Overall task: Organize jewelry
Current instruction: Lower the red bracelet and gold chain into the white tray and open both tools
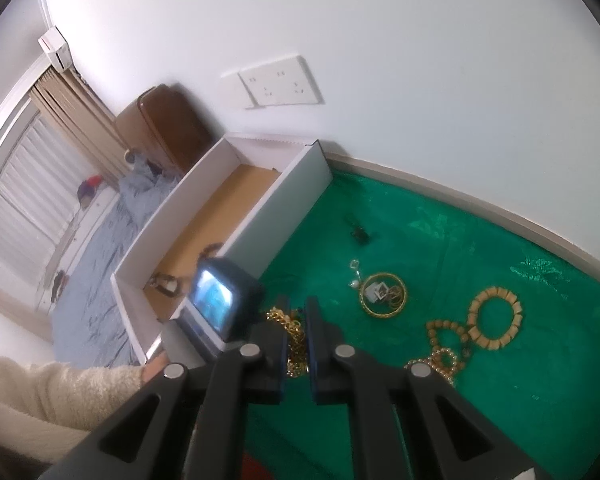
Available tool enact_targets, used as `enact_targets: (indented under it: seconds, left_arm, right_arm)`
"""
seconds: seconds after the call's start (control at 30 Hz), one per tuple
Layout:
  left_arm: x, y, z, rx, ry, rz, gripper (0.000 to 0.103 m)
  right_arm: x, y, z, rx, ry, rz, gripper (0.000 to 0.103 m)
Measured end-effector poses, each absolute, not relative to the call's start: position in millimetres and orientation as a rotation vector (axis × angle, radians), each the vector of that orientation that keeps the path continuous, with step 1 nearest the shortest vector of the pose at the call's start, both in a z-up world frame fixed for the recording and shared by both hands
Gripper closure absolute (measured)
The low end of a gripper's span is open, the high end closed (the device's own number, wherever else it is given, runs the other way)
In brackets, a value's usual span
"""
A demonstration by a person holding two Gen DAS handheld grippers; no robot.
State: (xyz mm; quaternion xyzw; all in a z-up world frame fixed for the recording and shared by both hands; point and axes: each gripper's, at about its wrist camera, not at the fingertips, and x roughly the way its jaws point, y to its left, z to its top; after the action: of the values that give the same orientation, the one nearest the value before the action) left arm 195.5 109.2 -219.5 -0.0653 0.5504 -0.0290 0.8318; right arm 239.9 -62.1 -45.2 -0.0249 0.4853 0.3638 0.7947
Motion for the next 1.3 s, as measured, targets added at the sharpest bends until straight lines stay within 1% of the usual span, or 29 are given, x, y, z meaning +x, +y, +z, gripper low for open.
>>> enact_targets:
  seconds: [0.13, 0.27, 0.37, 0.47, 0.63, 0.73, 0.9, 0.97, 1.07, 1.1, 1.2, 1.27, 1.3]
  left_arm:
    - [179, 130, -161, -0.212, 1.091, -0.075, 0.088]
    - [160, 170, -98, -0.277, 0.995, -0.041, 0.088]
    - [145, 206, -67, -0.273, 0.948, 0.019, 0.088]
    - [135, 243, -57, -0.271, 0.951, 0.096, 0.088]
    - [118, 301, -76, -0.299, 1.002, 0.204, 0.088]
    - [110, 321, -95, -0.33, 1.033, 0.24, 0.088]
    - [111, 332, -134, -0.325, 1.107, 0.289, 0.088]
    - [113, 332, -148, -0.315, 1.141, 0.308, 0.088]
    - [117, 331, -162, -0.289, 1.165, 0.333, 0.087]
    - [119, 331, -165, -0.283, 1.169, 0.339, 0.087]
    - [120, 335, -172, -0.259, 1.185, 0.362, 0.086]
    - [120, 338, -174, -0.258, 1.188, 0.37, 0.082]
    - [121, 339, -174, -0.256, 1.188, 0.374, 0.072]
  right_arm:
    - [245, -48, -28, -0.069, 1.054, 0.828, 0.095]
    - [249, -19, -5, -0.085, 1.047, 0.902, 0.095]
    - [247, 13, 11, -0.119, 1.014, 0.962, 0.095]
    - [243, 52, 22, -0.152, 0.988, 1.029, 0.095]
    - [235, 122, 24, -0.206, 0.965, 1.109, 0.095]
    - [234, 161, 12, -0.228, 0.98, 1.141, 0.095]
    - [237, 221, -39, -0.311, 1.083, 1.125, 0.095]
    - [235, 241, -67, -0.387, 1.119, 1.091, 0.095]
    - [234, 259, -102, -0.459, 1.167, 1.049, 0.095]
    - [234, 261, -110, -0.471, 1.178, 1.034, 0.092]
    - [234, 266, -135, -0.493, 1.216, 0.99, 0.092]
    - [235, 266, -143, -0.495, 1.223, 0.975, 0.091]
    - [235, 265, -145, -0.487, 1.229, 0.968, 0.08]
